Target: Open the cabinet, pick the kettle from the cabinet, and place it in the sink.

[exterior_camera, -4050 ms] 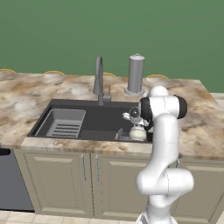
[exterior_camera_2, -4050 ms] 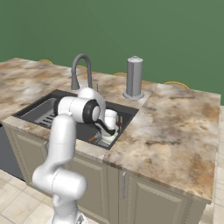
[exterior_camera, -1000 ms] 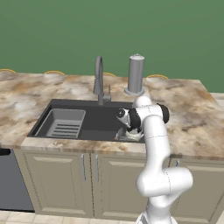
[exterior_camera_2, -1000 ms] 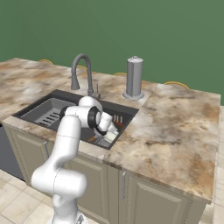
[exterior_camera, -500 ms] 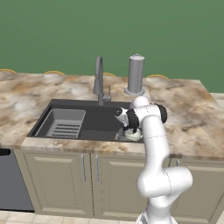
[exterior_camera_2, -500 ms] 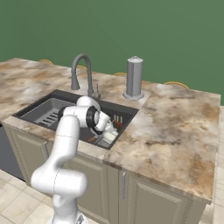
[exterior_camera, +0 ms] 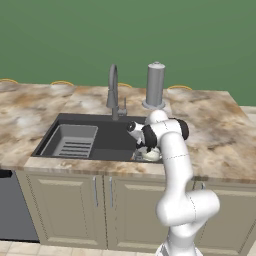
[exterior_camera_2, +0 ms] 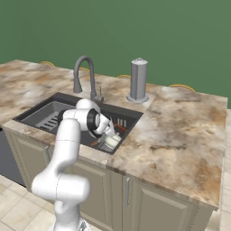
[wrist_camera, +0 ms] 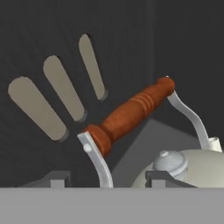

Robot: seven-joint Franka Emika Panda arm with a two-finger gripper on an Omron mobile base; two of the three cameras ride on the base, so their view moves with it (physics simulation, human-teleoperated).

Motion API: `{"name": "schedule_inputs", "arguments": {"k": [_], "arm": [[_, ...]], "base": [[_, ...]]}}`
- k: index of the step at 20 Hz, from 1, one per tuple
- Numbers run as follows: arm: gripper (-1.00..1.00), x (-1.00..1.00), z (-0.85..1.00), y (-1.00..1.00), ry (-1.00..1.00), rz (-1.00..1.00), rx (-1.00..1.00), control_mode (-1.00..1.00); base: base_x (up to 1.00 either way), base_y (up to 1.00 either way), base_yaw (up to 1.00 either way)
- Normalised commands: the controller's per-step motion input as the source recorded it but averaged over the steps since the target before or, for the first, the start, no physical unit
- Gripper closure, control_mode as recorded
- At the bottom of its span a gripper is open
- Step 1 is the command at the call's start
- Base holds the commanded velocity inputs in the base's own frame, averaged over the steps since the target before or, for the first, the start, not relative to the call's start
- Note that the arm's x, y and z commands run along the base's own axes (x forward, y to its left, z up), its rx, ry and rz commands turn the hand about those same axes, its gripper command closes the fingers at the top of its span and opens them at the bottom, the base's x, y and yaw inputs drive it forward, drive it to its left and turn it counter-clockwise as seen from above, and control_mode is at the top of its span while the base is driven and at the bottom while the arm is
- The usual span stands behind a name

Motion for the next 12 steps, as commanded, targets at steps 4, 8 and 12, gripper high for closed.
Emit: {"name": "schedule_inputs", "arguments": {"k": [4,8,12], "arm": [[-1.00,-0.28,-0.42,0.03,0.00,-0.16,0.00,-1.00],[-1.00,-0.31,-0.41,0.13,-0.01,-0.15,0.00,-1.00],[-1.00,-0.35,-0.39,0.18,-0.06,-0.13,0.00,-1.00]], "base": [[0.00,0.00,0.00],[0.00,0.00,0.00],[0.00,0.00,0.00]]}}
